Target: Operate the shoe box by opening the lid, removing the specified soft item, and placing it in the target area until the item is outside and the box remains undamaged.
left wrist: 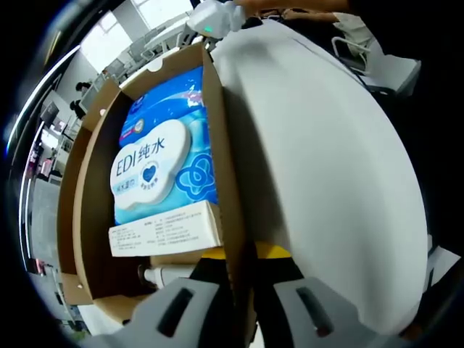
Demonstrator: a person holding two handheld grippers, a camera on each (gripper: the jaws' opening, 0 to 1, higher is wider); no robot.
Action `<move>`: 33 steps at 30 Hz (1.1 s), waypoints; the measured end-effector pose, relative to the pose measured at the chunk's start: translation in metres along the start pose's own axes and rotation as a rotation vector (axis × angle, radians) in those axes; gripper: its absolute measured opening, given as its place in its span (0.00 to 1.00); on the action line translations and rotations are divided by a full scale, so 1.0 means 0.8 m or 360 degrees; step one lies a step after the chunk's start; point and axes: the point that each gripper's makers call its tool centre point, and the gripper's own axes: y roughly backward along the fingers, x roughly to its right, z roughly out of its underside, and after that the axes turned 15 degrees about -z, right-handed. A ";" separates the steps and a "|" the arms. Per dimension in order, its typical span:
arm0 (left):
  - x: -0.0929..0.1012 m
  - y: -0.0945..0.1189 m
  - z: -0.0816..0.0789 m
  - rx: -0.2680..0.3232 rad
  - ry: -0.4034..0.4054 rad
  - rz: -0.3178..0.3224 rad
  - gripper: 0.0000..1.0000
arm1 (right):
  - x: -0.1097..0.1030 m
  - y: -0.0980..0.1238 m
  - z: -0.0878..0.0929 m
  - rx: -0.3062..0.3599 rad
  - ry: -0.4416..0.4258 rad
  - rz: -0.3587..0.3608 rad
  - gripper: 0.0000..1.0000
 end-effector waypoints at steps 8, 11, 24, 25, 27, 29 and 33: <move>0.003 0.001 -0.002 -0.0002 0.0004 0.0000 0.04 | -0.018 0.016 0.008 -0.0015 0.0004 -0.0037 0.12; 0.005 0.002 -0.003 -0.0002 0.0004 0.0000 0.04 | -0.024 0.021 0.011 -0.0007 0.0010 -0.0052 0.14; 0.004 0.002 0.000 -0.0002 0.0001 -0.0001 0.04 | -0.059 0.048 0.026 -0.0055 0.0021 -0.0140 0.18; 0.003 0.002 0.001 -0.0002 0.0000 -0.0002 0.04 | -0.060 0.049 0.028 -0.0056 0.0018 -0.0147 0.18; 0.001 0.001 0.002 -0.0001 0.0000 -0.0001 0.04 | -0.064 0.051 0.032 -0.0056 0.0011 -0.0163 0.18; 0.001 0.001 0.002 -0.0001 0.0000 -0.0001 0.04 | -0.069 0.058 0.031 -0.0067 0.0018 -0.0175 0.18; -0.001 0.000 0.003 -0.0001 0.0000 -0.0002 0.04 | -0.067 0.077 0.025 -0.0006 -0.0058 -0.0172 0.18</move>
